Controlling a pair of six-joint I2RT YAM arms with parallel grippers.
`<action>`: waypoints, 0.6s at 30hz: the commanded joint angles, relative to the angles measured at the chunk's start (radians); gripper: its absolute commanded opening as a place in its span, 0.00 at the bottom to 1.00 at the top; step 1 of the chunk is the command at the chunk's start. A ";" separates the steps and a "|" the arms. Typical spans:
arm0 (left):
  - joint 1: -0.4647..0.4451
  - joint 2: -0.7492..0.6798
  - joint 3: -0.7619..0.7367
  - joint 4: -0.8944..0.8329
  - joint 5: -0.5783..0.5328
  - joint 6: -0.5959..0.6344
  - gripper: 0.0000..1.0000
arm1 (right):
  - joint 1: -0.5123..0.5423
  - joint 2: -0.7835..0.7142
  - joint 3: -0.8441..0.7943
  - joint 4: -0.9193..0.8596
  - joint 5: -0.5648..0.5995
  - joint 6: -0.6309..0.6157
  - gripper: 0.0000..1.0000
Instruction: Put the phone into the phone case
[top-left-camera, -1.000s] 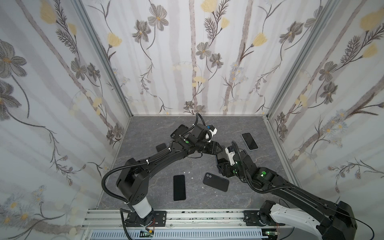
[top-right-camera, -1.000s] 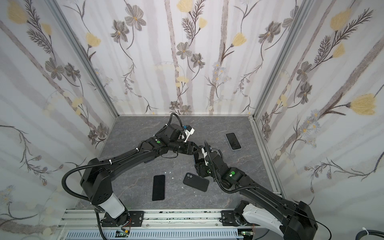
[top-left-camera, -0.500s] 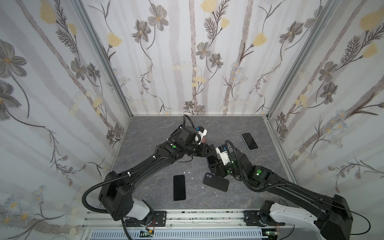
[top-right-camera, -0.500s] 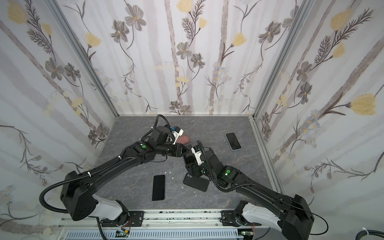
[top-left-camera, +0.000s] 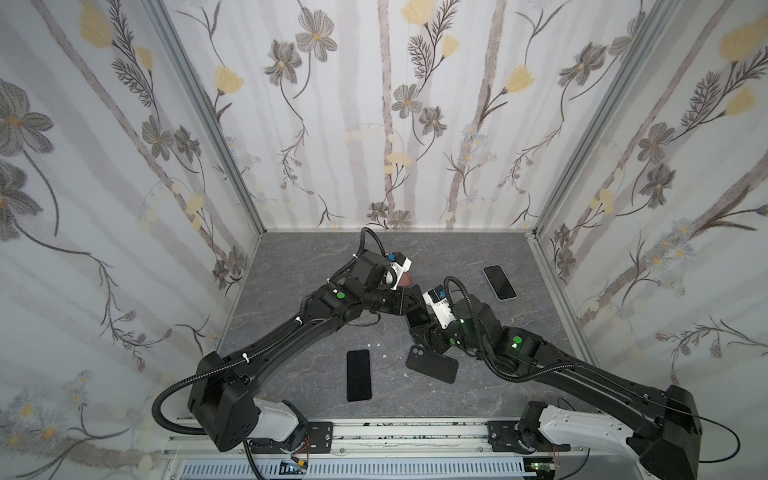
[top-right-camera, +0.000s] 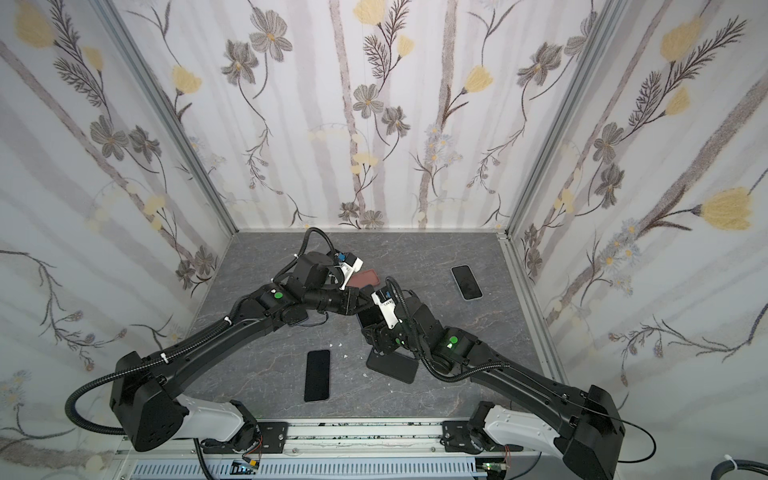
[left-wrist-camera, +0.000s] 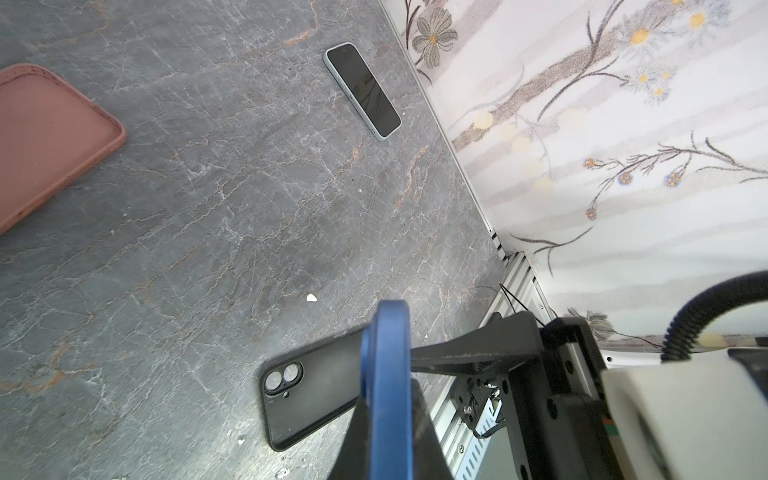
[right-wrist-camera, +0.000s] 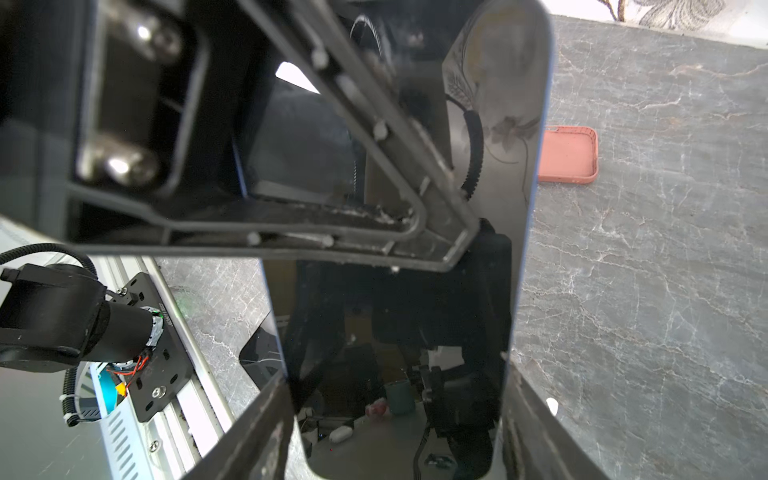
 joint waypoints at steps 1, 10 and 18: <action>0.015 -0.028 0.002 0.001 -0.024 0.017 0.00 | 0.012 0.013 0.019 0.056 0.057 -0.018 0.47; 0.099 -0.201 -0.004 0.126 -0.214 -0.010 0.00 | 0.009 0.028 0.099 0.273 0.112 0.045 1.00; 0.113 -0.463 -0.158 0.482 -0.335 -0.062 0.00 | -0.055 0.033 0.131 0.589 -0.195 0.208 0.99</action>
